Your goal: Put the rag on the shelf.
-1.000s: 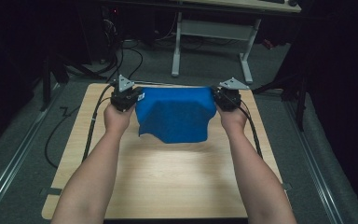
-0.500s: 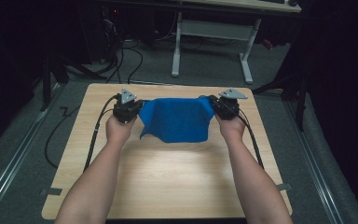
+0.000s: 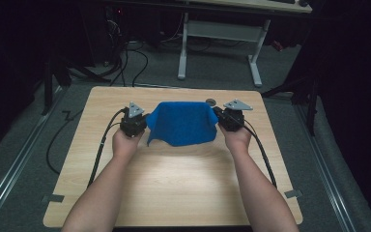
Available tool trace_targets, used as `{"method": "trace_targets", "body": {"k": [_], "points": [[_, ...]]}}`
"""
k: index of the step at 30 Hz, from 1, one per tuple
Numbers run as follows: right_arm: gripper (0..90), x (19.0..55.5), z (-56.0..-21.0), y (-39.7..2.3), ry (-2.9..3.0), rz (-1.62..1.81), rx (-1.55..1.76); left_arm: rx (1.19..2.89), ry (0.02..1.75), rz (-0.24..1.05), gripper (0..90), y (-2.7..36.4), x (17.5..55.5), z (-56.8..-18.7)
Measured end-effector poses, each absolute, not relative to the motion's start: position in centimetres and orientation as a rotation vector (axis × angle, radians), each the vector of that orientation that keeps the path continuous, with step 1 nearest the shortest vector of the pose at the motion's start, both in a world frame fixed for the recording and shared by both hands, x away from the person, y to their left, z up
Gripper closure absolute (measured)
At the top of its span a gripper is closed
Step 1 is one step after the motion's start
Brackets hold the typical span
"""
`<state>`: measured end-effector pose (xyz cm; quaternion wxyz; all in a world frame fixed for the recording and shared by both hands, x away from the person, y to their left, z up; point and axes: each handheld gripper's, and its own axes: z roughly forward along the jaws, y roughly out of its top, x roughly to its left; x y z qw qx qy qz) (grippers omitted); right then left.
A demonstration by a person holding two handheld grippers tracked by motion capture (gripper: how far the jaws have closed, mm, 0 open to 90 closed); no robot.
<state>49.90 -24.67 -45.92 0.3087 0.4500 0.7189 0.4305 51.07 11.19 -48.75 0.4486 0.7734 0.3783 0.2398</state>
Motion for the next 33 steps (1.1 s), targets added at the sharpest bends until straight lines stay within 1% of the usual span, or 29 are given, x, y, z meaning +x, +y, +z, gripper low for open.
{"method": "trace_targets", "body": {"k": [8,15,20,26,27,29,31,32,33], "points": [[87.4,49.6,-47.1,-25.1,1.908,1.128,1.213,1.936,0.95,0.554,88.7,11.2,50.6,-50.1],[87.4,49.8,-47.8,-25.5,1.924,1.105,1.243,1.948,0.953,0.547,88.7,11.3,50.1,-50.7],[87.3,50.1,-48.4,-25.0,1.935,1.115,1.248,1.958,0.939,0.552,88.6,11.2,49.4,-50.8],[87.1,49.9,-49.6,-24.4,1.967,1.093,1.261,1.959,0.947,0.527,88.2,11.2,49.3,-51.1],[85.5,49.9,-49.6,-24.5,1.964,1.093,1.263,1.96,0.947,0.519,88.1,11.2,49.2,-51.1],[79.4,49.7,-49.5,-24.8,1.947,1.106,1.266,1.952,0.951,0.527,85.9,11.2,49.2,-51.1],[73.4,49.5,-49.4,-25.2,1.923,1.108,1.284,1.949,0.958,0.528,78.9,11.3,49.1,-51.0],[73.4,49.5,-49.4,-25.2,1.923,1.108,1.284,1.949,0.958,0.528,74.7,11.3,49.1,-51.0],[68.2,49.3,-49.3,-25.7,1.912,1.105,1.308,1.948,0.975,0.537,71.8,11.4,49.0,-50.9]]}}
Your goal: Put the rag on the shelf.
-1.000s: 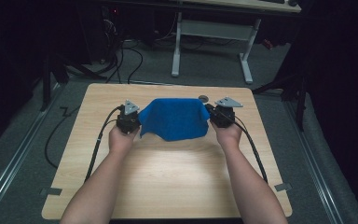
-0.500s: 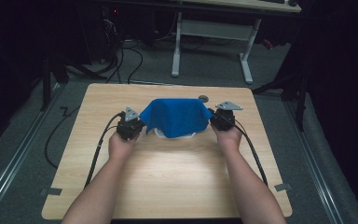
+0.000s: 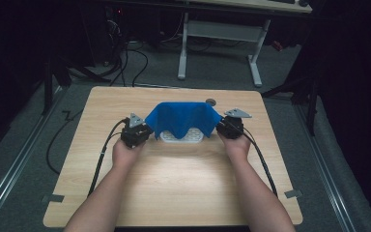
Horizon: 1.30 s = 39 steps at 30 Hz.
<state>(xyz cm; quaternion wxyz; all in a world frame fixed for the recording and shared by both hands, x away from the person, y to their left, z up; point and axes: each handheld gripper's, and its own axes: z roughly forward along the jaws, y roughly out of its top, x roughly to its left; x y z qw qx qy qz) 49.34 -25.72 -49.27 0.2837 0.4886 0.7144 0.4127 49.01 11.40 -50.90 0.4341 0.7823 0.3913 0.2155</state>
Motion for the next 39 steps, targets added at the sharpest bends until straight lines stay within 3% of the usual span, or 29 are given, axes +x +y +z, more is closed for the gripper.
{"method": "trace_targets", "body": {"k": [6,23,39], "points": [[64.9,48.3,-48.7,-27.0,1.868,1.12,1.317,1.93,0.999,0.549,62.4,11.8,48.6,-50.7],[62.4,46.4,-47.9,-29.4,1.828,1.076,1.353,1.946,0.991,0.567,59.3,12.0,46.9,-50.0],[59.6,43.3,-47.6,-29.8,1.832,1.068,1.302,1.911,1.041,0.568,52.9,15.1,42.9,-50.1]]}}
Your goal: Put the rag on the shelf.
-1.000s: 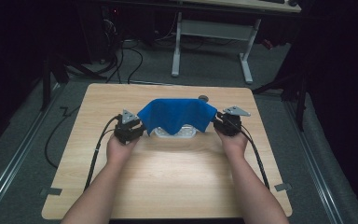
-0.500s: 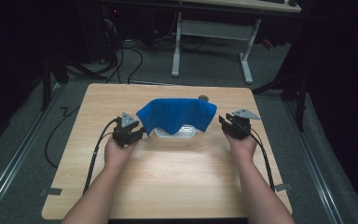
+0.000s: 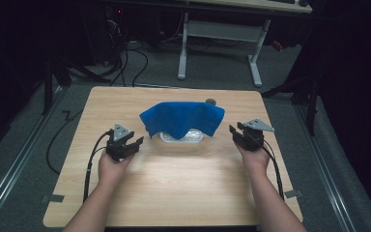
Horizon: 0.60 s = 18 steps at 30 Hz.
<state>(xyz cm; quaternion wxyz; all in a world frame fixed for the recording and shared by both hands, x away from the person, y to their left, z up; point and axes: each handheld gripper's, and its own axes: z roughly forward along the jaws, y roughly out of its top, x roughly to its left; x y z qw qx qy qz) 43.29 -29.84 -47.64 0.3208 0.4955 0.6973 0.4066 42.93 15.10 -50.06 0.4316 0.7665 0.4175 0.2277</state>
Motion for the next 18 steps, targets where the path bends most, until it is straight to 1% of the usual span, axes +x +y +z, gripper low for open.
{"method": "trace_targets", "body": {"k": [2,3,4,9,10,11,15,16,17,18], "points": [[59.0,42.8,-47.6,-29.7,1.84,1.061,1.291,1.91,1.045,0.565,52.0,15.2,42.6,-50.1],[57.6,41.9,-47.6,-29.5,1.833,1.072,1.252,1.914,1.048,0.547,51.3,15.5,41.6,-50.4],[57.6,41.9,-47.6,-29.5,1.833,1.072,1.252,1.914,1.048,0.547,50.9,15.5,41.6,-50.4],[52.3,39.5,-47.8,-29.1,1.87,1.05,1.24,1.925,1.031,0.509,48.5,15.5,39.0,-51.1],[51.3,38.0,-48.1,-28.8,1.854,1.059,1.207,1.918,1.026,0.491,47.9,15.5,38.3,-51.2],[51.3,38.0,-48.1,-28.8,1.854,1.059,1.207,1.918,1.017,0.475,47.9,15.4,37.7,-51.3],[47.0,35.5,-48.5,-28.2,1.882,1.058,1.189,1.947,0.982,0.461,46.0,14.8,34.9,-51.7],[45.4,34.6,-48.7,-27.9,1.891,1.055,1.177,1.942,0.979,0.438,46.6,14.7,34.1,-51.8],[43.2,32.9,-49.2,-27.4,1.906,1.049,1.167,1.955,0.974,0.402,46.6,14.2,32.9,-52.0],[43.0,32.1,-49.5,-27.3,1.914,1.045,1.159,1.969,0.963,0.395,46.7,13.8,32.2,-52.0]]}}
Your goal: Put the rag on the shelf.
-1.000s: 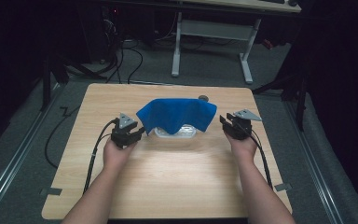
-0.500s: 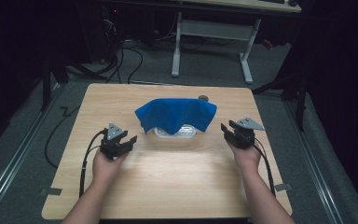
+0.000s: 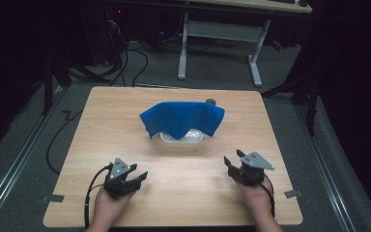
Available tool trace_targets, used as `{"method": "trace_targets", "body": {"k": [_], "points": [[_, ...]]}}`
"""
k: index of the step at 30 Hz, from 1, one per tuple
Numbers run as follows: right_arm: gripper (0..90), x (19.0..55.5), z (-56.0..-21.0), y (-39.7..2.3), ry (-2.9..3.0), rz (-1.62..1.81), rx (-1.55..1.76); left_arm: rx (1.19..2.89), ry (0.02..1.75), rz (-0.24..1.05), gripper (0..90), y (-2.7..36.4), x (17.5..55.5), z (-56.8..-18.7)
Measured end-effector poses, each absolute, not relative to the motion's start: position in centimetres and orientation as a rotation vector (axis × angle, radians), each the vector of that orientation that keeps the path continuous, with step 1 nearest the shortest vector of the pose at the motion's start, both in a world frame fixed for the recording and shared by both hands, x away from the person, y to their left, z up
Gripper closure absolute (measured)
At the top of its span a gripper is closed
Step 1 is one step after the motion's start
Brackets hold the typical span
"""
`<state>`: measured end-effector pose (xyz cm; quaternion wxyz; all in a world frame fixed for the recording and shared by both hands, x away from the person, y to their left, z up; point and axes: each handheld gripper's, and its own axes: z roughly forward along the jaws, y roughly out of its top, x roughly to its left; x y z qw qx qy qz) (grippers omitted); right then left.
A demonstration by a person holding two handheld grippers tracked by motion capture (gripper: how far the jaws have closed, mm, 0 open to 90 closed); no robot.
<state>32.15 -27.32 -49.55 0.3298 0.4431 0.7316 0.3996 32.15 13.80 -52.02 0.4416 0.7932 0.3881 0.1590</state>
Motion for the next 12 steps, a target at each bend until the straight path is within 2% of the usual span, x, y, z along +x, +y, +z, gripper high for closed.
{"method": "trace_targets", "body": {"k": [6,12], "points": [[42.3,28.6,-51.4,-25.8,2.02,0.991,1.124,2.067,0.846,0.397,46.3,11.2,30.1,-52.4],[42.1,28.8,-51.6,-25.7,2.016,0.987,1.139,2.074,0.843,0.395,46.2,10.9,30.4,-52.6]]}}
